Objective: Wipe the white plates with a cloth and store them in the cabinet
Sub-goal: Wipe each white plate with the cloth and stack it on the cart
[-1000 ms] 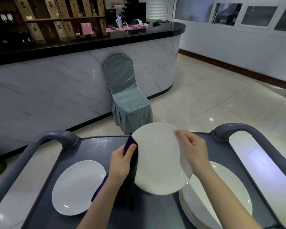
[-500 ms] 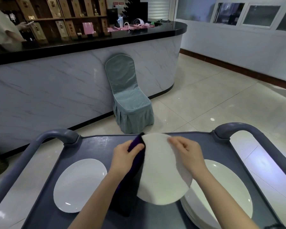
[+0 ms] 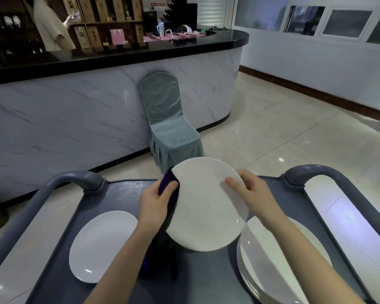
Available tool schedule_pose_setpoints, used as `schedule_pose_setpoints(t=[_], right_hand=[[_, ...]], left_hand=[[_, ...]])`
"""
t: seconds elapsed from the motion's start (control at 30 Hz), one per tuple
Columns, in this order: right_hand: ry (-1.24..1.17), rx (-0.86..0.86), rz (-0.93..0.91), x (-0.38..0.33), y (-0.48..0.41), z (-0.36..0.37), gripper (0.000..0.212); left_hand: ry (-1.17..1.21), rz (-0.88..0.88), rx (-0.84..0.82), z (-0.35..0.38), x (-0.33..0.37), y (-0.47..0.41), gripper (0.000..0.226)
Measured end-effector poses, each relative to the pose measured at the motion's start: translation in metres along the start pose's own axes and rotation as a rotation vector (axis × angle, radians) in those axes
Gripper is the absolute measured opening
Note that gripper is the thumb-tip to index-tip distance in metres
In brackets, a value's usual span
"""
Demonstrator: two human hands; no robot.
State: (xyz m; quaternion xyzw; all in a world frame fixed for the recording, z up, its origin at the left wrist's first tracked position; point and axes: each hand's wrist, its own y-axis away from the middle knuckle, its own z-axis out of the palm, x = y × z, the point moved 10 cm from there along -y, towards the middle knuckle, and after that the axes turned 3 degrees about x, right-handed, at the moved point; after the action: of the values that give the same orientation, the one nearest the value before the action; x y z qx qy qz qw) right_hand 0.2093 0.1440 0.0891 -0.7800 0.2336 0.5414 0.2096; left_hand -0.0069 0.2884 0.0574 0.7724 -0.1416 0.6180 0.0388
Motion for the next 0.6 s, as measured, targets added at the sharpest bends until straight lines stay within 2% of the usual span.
schedule_pose_setpoints(t=[0.1,0.17,0.23,0.3,0.37,0.43,0.5,0.6], right_hand=[[0.219,-0.240,-0.105,-0.025,-0.004,0.026,0.029],[0.260,-0.280,-0.160,-0.030,-0.001,0.039,0.038],[0.255,-0.224,-0.191,-0.030,-0.001,0.035,0.040],[0.198,-0.092,-0.170,-0.022,-0.003,0.018,0.042],[0.038,0.111,-0.060,-0.004,-0.003,-0.004,0.044],[-0.111,0.240,0.067,0.016,0.003,-0.012,0.044],[-0.081,0.218,0.073,0.021,0.007,-0.009,0.043],[0.112,0.016,-0.057,0.009,0.008,0.011,0.043]], left_hand=[[-0.127,0.174,-0.196,0.025,0.031,0.000,0.029],[-0.156,0.221,-0.290,0.039,0.038,0.006,0.031],[-0.126,0.196,-0.271,0.038,0.033,0.008,0.031],[-0.044,0.104,-0.138,0.025,0.016,0.010,0.030],[0.048,-0.029,0.011,0.012,-0.010,0.018,0.030],[0.091,-0.125,0.055,0.009,-0.031,0.026,0.034],[0.102,-0.128,-0.004,0.012,-0.035,0.024,0.035],[-0.006,0.005,-0.168,0.022,-0.012,0.011,0.028]])
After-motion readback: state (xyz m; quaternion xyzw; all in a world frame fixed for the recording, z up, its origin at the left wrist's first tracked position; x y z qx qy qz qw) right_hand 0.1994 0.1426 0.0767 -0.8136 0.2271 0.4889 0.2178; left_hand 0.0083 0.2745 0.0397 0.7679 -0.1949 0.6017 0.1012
